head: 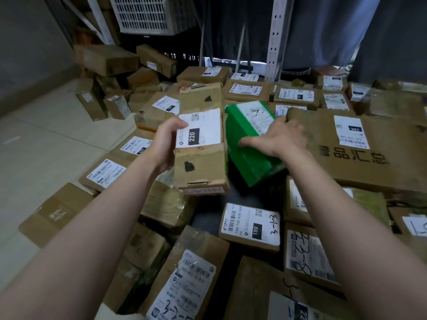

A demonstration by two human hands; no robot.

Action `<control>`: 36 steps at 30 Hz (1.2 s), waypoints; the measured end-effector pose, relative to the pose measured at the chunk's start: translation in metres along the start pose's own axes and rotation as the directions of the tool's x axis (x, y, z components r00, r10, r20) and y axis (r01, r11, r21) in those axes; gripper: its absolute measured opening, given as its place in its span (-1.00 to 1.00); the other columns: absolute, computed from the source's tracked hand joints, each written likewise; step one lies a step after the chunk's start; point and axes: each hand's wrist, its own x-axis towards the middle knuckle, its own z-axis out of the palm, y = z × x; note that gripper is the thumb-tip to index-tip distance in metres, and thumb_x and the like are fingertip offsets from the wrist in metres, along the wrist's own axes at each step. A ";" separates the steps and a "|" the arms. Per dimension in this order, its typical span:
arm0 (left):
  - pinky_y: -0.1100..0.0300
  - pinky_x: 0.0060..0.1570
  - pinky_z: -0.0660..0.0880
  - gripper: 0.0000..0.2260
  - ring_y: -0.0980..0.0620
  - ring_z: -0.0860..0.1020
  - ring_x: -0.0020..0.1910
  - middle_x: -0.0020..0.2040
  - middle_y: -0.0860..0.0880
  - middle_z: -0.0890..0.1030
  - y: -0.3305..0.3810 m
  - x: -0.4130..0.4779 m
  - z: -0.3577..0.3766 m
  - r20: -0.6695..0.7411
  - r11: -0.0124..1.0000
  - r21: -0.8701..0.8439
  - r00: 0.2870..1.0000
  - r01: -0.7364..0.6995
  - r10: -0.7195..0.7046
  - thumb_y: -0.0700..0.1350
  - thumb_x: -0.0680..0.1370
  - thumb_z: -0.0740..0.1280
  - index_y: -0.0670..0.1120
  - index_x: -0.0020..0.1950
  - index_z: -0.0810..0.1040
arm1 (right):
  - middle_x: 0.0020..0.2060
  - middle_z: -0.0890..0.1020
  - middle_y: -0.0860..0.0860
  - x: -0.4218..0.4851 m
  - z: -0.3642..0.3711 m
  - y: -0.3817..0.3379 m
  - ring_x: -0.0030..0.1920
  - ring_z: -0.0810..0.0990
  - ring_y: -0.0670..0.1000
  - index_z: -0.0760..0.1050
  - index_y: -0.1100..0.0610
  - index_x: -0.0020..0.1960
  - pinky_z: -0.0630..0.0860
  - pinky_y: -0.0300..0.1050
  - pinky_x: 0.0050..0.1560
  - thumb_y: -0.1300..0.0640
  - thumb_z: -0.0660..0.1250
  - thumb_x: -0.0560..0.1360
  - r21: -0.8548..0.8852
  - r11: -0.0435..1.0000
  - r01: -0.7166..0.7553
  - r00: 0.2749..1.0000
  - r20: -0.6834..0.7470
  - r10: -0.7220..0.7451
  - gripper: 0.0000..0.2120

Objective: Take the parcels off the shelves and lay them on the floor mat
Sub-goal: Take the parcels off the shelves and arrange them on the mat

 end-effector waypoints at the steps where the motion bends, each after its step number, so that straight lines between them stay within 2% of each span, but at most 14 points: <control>1: 0.28 -0.39 0.55 -0.71 0.00 0.67 -0.34 -0.24 -0.11 0.71 -0.001 0.001 -0.001 -0.026 1.000 0.011 1.000 0.009 -0.009 -0.08 0.52 0.11 -0.17 0.00 0.58 | 0.43 0.31 0.24 0.003 -0.008 0.001 0.42 0.28 0.28 0.13 0.19 0.54 0.40 0.14 0.26 -0.56 0.39 0.15 0.034 0.999 -0.031 0.999 -0.028 0.032 0.23; 6: 0.37 -0.57 0.41 -0.78 0.09 0.58 -0.52 -0.45 -0.05 0.63 -0.013 -0.003 0.018 -0.070 0.908 0.383 0.986 0.169 -0.154 -0.14 0.56 0.10 -0.15 -0.11 0.51 | 0.44 0.30 0.28 0.010 -0.030 0.010 0.42 0.27 0.29 0.14 0.23 0.52 0.37 0.15 0.27 -0.60 0.34 0.13 0.185 0.977 -0.108 0.973 -0.180 0.142 0.26; 10: 0.36 -0.69 0.24 -0.73 0.17 0.38 -0.69 -0.69 0.01 0.37 -0.023 -0.001 0.048 -0.132 0.836 0.521 0.984 0.170 -0.118 -0.23 0.61 0.07 -0.10 -0.29 0.32 | 0.43 0.30 0.28 0.005 -0.023 0.016 0.43 0.25 0.28 0.14 0.24 0.52 0.32 0.17 0.29 -0.61 0.32 0.12 0.178 0.975 -0.133 0.954 -0.244 0.175 0.28; 12: 0.30 -0.50 0.39 -0.79 0.03 0.52 -0.43 -0.46 -0.05 0.55 -0.027 0.005 0.055 -0.125 0.771 0.625 0.990 0.127 -0.062 -0.21 0.62 0.09 -0.15 -0.17 0.41 | 0.43 0.30 0.28 0.005 -0.022 0.018 0.43 0.26 0.27 0.14 0.25 0.52 0.31 0.18 0.30 -0.61 0.32 0.11 0.217 0.966 -0.137 0.947 -0.259 0.193 0.29; 14: 0.07 -0.05 0.54 -0.75 -0.18 0.57 -0.03 0.04 -0.22 0.61 -0.032 0.011 0.060 -0.101 0.673 0.736 0.995 0.076 -0.001 -0.18 0.61 0.12 -0.24 0.22 0.45 | 0.42 0.30 0.27 0.004 -0.021 0.020 0.42 0.26 0.27 0.15 0.24 0.52 0.31 0.19 0.30 -0.60 0.32 0.11 0.254 0.958 -0.135 0.939 -0.275 0.205 0.28; 15: -0.01 0.14 0.50 -0.63 -0.22 0.54 0.14 0.24 -0.24 0.55 -0.034 0.010 0.062 -0.083 0.623 0.780 0.996 0.060 0.008 -0.16 0.62 0.12 -0.22 0.42 0.34 | 0.42 0.31 0.27 0.004 -0.021 0.021 0.41 0.27 0.27 0.16 0.24 0.51 0.31 0.19 0.30 -0.59 0.32 0.11 0.272 0.953 -0.132 0.935 -0.285 0.211 0.26; 17: 0.07 0.21 0.40 -0.48 -0.13 0.48 0.22 0.42 -0.22 0.42 -0.039 0.004 0.068 -0.017 0.508 0.861 0.999 -0.004 0.036 -0.11 0.65 0.09 -0.07 0.60 0.04 | 0.41 0.32 0.26 0.002 -0.021 0.023 0.41 0.28 0.27 0.17 0.24 0.51 0.32 0.19 0.29 -0.59 0.33 0.12 0.303 0.944 -0.130 0.927 -0.300 0.223 0.26; 19: 0.12 0.11 0.30 -0.43 -0.09 0.46 0.18 0.44 -0.25 0.37 -0.045 0.000 0.072 0.032 0.423 0.905 0.998 -0.051 0.052 -0.08 0.66 0.05 0.03 0.62 -0.12 | 0.41 0.32 0.26 -0.001 -0.020 0.024 0.40 0.29 0.27 0.16 0.24 0.52 0.33 0.19 0.29 -0.59 0.33 0.12 0.314 0.941 -0.130 0.924 -0.307 0.230 0.26; 23: -0.07 0.37 0.28 -0.39 -0.29 0.31 0.43 0.53 -0.31 0.18 -0.056 -0.005 0.080 0.027 0.267 0.963 0.999 -0.033 0.029 -0.10 0.67 0.07 0.04 0.62 -0.20 | 0.42 0.30 0.26 -0.008 -0.016 0.020 0.41 0.27 0.28 0.16 0.22 0.51 0.31 0.22 0.31 -0.58 0.35 0.13 0.299 0.948 -0.108 0.931 -0.303 0.202 0.23; 27: -0.15 0.49 0.12 -0.25 -0.36 0.04 0.53 0.55 -0.35 0.05 -0.079 -0.017 0.094 -0.003 -0.274 0.962 1.000 -0.003 -0.022 -0.10 0.59 0.21 -0.12 0.61 -0.22 | 0.41 0.32 0.24 -0.015 -0.014 0.012 0.41 0.27 0.28 0.20 0.21 0.47 0.33 0.23 0.33 -0.58 0.35 0.14 0.316 0.946 -0.076 0.946 -0.277 0.169 0.19; 28: -0.15 0.52 0.06 -0.26 -0.34 -0.04 0.56 0.57 -0.34 -0.02 -0.083 -0.017 0.096 0.010 -0.362 0.932 1.000 -0.017 -0.020 -0.09 0.59 0.20 -0.14 0.61 -0.20 | 0.41 0.31 0.25 -0.016 -0.013 0.011 0.42 0.27 0.28 0.19 0.22 0.47 0.33 0.23 0.34 -0.58 0.34 0.15 0.312 0.948 -0.070 0.948 -0.273 0.160 0.19; 31: -0.15 0.50 0.11 -0.29 -0.29 -0.12 0.57 0.58 -0.34 -0.14 -0.090 -0.014 0.097 0.042 -0.486 0.873 0.999 -0.041 -0.007 0.03 0.62 0.17 -0.17 0.61 -0.15 | 0.44 0.28 0.28 -0.019 -0.008 0.010 0.44 0.25 0.29 0.16 0.24 0.50 0.31 0.24 0.37 -0.59 0.33 0.16 0.282 0.958 -0.060 0.954 -0.266 0.138 0.22; 34: -0.10 0.41 0.22 -0.11 -0.28 -0.06 0.57 0.58 -0.33 -0.17 -0.095 -0.014 0.096 0.052 -0.645 0.763 0.999 -0.041 -0.002 0.33 0.56 0.13 -0.21 0.60 -0.18 | 0.44 0.28 0.28 -0.020 -0.004 0.011 0.44 0.24 0.29 0.14 0.24 0.52 0.30 0.22 0.39 -0.60 0.32 0.16 0.268 0.961 -0.067 0.958 -0.253 0.137 0.24; 36: -0.06 0.35 0.28 -0.01 -0.29 0.04 0.54 0.57 -0.34 -0.13 -0.099 -0.015 0.097 0.056 -0.688 0.725 0.998 -0.023 0.025 0.39 0.50 0.21 -0.25 0.60 -0.16 | 0.40 0.33 0.26 -0.020 -0.001 0.013 0.41 0.28 0.27 0.18 0.22 0.50 0.32 0.19 0.37 -0.60 0.32 0.15 0.271 0.960 -0.071 0.955 -0.259 0.144 0.22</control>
